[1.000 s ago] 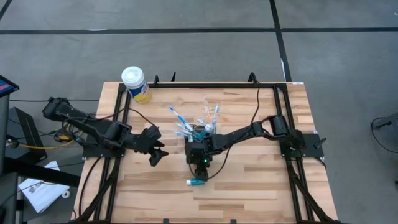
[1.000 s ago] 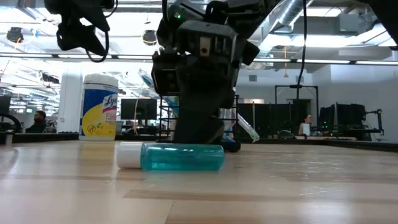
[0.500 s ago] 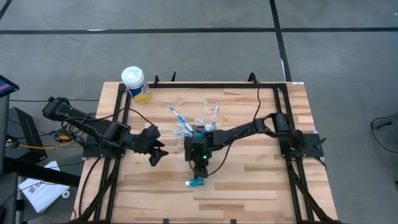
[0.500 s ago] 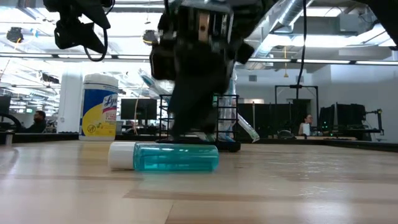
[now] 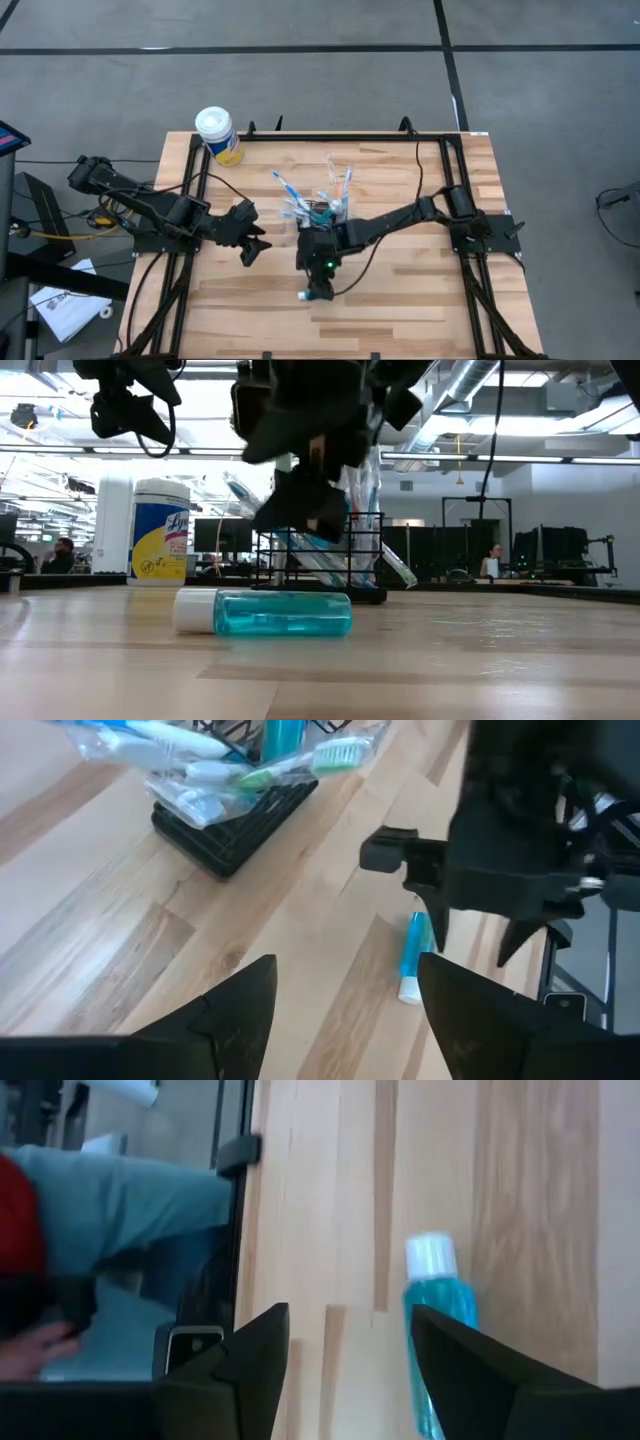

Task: Pick & Place toothbrushing station
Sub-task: Put the blue mouthwash into the mesh

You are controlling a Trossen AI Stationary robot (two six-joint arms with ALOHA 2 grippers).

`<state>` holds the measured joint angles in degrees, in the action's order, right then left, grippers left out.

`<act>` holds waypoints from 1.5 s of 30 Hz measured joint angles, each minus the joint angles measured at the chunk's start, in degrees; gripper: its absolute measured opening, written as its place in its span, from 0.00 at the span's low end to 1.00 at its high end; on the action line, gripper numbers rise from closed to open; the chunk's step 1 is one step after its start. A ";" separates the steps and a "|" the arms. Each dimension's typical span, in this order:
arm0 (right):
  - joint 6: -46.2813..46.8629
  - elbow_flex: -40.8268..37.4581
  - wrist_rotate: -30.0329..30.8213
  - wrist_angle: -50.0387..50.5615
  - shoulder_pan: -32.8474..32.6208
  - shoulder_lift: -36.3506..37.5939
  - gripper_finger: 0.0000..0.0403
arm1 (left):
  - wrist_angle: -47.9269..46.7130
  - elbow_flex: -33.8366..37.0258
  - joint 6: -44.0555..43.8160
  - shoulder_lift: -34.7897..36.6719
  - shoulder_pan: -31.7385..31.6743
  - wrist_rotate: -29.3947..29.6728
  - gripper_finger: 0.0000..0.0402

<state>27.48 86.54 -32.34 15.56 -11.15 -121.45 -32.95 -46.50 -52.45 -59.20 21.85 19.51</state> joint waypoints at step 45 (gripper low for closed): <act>7.04 -5.70 5.25 -5.89 -1.74 -4.50 0.33 | 0.46 3.23 1.85 -0.22 0.04 1.05 0.60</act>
<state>34.52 80.84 -27.09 9.67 -12.88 -125.95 -32.49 -43.27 -50.60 -59.42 21.89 20.56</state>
